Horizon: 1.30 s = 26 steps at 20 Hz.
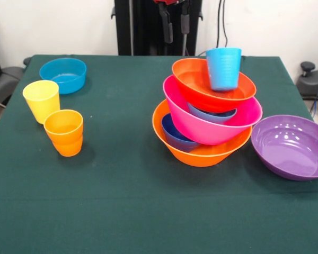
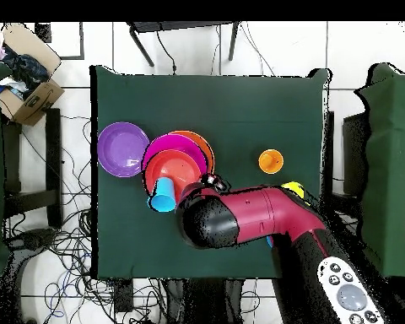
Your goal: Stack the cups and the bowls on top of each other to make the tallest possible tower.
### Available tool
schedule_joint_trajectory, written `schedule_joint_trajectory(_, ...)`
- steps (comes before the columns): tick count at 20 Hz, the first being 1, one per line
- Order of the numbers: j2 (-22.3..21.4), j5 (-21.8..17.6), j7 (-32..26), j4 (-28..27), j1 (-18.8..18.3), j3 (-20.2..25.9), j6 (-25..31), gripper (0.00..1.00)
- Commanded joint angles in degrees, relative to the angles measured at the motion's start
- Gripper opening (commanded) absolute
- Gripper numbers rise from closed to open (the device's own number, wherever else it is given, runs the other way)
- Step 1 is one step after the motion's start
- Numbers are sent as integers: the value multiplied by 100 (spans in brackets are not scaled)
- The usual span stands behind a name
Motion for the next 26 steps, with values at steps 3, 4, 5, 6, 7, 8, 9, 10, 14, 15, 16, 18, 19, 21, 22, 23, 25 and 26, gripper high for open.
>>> schedule_joint_trajectory(3,392,120,440,333,13,-141,656,100)
schedule_joint_trajectory(4,390,114,429,329,12,-141,671,100)
schedule_joint_trajectory(5,388,108,419,325,12,-142,687,100)
schedule_joint_trajectory(6,401,85,398,312,10,-143,698,100)
schedule_joint_trajectory(7,413,63,376,299,9,-145,708,100)
schedule_joint_trajectory(8,427,22,359,281,11,-159,718,100)
schedule_joint_trajectory(9,444,9,342,269,12,-163,750,100)
schedule_joint_trajectory(10,455,-8,324,251,13,-175,791,100)
schedule_joint_trajectory(14,547,-73,124,114,-53,-183,1054,100)
schedule_joint_trajectory(15,592,-121,36,44,-79,-188,1145,100)
schedule_joint_trajectory(16,627,-174,-59,-14,-121,-186,1207,100)
schedule_joint_trajectory(18,680,-302,-237,-163,-187,-194,1354,100)
schedule_joint_trajectory(19,704,-352,-325,-232,-223,-192,1441,100)
schedule_joint_trajectory(21,765,-446,-515,-374,-301,-176,1636,100)
schedule_joint_trajectory(22,804,-510,-606,-478,-319,-175,1762,100)
schedule_joint_trajectory(23,827,-590,-697,-576,-342,-175,1875,100)
schedule_joint_trajectory(25,868,-763,-849,-776,-389,-173,2077,100)
schedule_joint_trajectory(26,873,-831,-925,-849,-429,-154,2170,100)
